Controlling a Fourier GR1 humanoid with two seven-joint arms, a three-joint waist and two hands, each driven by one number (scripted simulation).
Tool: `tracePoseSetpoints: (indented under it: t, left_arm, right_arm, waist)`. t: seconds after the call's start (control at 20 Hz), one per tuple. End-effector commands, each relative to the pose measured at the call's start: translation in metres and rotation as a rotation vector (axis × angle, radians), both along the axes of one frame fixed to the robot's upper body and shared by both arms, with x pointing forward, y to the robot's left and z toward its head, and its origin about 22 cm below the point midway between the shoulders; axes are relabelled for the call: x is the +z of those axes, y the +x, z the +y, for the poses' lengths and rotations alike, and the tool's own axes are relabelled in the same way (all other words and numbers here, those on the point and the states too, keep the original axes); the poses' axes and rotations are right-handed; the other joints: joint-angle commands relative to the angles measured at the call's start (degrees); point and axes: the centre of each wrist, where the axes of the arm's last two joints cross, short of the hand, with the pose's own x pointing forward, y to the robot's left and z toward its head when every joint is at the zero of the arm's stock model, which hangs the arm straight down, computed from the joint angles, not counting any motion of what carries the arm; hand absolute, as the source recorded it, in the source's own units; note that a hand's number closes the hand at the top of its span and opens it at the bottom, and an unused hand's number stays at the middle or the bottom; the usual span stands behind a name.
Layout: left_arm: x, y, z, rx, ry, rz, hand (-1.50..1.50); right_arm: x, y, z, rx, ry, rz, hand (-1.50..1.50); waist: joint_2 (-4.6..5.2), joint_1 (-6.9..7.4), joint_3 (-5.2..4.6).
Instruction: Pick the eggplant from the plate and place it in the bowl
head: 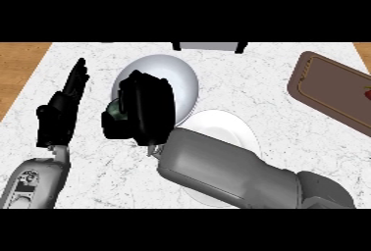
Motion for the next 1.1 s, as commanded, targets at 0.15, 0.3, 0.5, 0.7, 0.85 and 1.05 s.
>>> tracePoseSetpoints:
  t: [0.15, 0.3, 0.5, 0.7, 0.85, 1.05]
  left_arm:
    - [-0.001, -0.003, 0.004, 0.004, -0.003, 0.008, 0.00]
    - [0.009, 0.003, -0.006, -0.010, -0.008, -0.015, 0.00]
    - [0.010, 0.004, 0.005, -0.011, 0.004, -0.001, 0.00]
    - [0.011, 0.001, -0.002, -0.034, 0.002, -0.017, 0.00]
    - [0.008, -0.001, -0.007, -0.028, -0.013, -0.031, 0.00]
    - [0.008, -0.001, -0.015, -0.040, -0.001, -0.032, 0.00]
  right_arm:
    - [-0.030, 0.054, -0.022, -0.188, -0.135, -0.067, 1.50]
    - [-0.039, 0.069, -0.032, -0.229, -0.174, -0.087, 1.50]
    - [-0.056, 0.091, -0.058, -0.282, -0.186, -0.044, 1.50]
    - [-0.066, 0.096, -0.074, -0.302, -0.070, 0.078, 1.50]
    - [-0.072, 0.090, -0.075, -0.240, -0.010, 0.132, -1.50]
    - [-0.069, 0.091, -0.079, -0.135, 0.074, 0.108, -1.50]
  waist:
    - [0.20, -0.75, 0.02]
    - [0.56, 0.41, 0.03]
    - [0.94, 0.48, 0.09]
    - [1.51, 1.05, 0.17]
    - [1.92, 2.55, 0.21]
    - [1.82, 2.30, 0.28]
